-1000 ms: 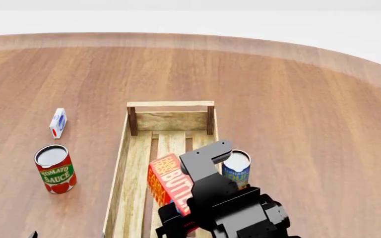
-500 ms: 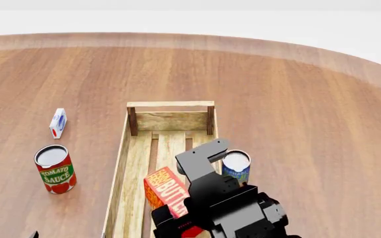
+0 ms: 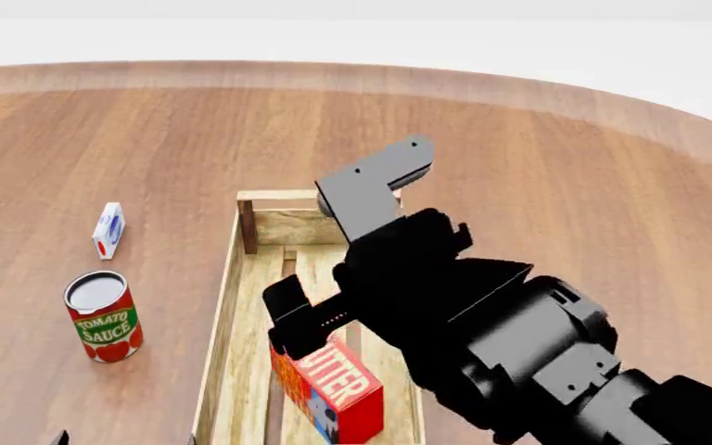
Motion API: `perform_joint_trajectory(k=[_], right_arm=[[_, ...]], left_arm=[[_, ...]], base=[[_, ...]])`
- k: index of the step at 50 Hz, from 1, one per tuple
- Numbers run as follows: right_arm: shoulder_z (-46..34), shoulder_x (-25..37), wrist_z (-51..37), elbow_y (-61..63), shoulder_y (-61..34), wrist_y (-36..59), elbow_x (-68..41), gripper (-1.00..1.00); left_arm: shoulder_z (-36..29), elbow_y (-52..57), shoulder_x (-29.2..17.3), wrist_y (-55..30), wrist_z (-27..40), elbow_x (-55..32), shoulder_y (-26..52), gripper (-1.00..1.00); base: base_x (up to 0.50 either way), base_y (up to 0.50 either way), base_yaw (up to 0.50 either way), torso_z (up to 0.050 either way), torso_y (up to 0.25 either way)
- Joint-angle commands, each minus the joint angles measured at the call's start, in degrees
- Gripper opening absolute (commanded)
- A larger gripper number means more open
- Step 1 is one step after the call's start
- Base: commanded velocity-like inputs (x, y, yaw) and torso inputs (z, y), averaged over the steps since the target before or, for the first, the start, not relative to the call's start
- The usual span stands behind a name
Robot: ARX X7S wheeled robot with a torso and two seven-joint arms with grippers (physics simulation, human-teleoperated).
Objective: Pick up the butter and put it in the tray.
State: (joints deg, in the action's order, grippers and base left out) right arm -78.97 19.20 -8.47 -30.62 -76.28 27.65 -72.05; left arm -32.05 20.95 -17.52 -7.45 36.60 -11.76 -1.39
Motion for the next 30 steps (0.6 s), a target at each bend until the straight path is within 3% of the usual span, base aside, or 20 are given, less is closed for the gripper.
perform_joint_trajectory(k=[1,9,16,30], right_arm=[[4.9,15.7,-23.4,28.7,7.5,-14.6,7.6,1.0],[5.5,23.1,-34.8,40.6,18.3,-28.9,21.3,1.0],[3.9,26.0,-44.2,46.7,23.7,-32.4,32.8,1.0],[2.4,29.7,-53.9,51.3,32.3,-37.1,43.2,1.0]], left_arm=[[-0.8,1.3,-0.3,0.8,0.6,1.3,-0.6,1.0],[-1.8,3.6,-1.3,1.4,1.0,3.1,-1.7,1.0],[-1.7,5.1,-2.0,1.4,1.2,3.1,-2.3,1.0],[-1.8,6.3,-2.8,1.6,1.3,3.1,-2.6,1.0]], base=[[0.0,0.0,0.0,0.0,0.0],[0.0,0.0,0.0,0.0,0.0],[0.0,0.0,0.0,0.0,0.0],[0.0,0.0,0.0,0.0,0.0]])
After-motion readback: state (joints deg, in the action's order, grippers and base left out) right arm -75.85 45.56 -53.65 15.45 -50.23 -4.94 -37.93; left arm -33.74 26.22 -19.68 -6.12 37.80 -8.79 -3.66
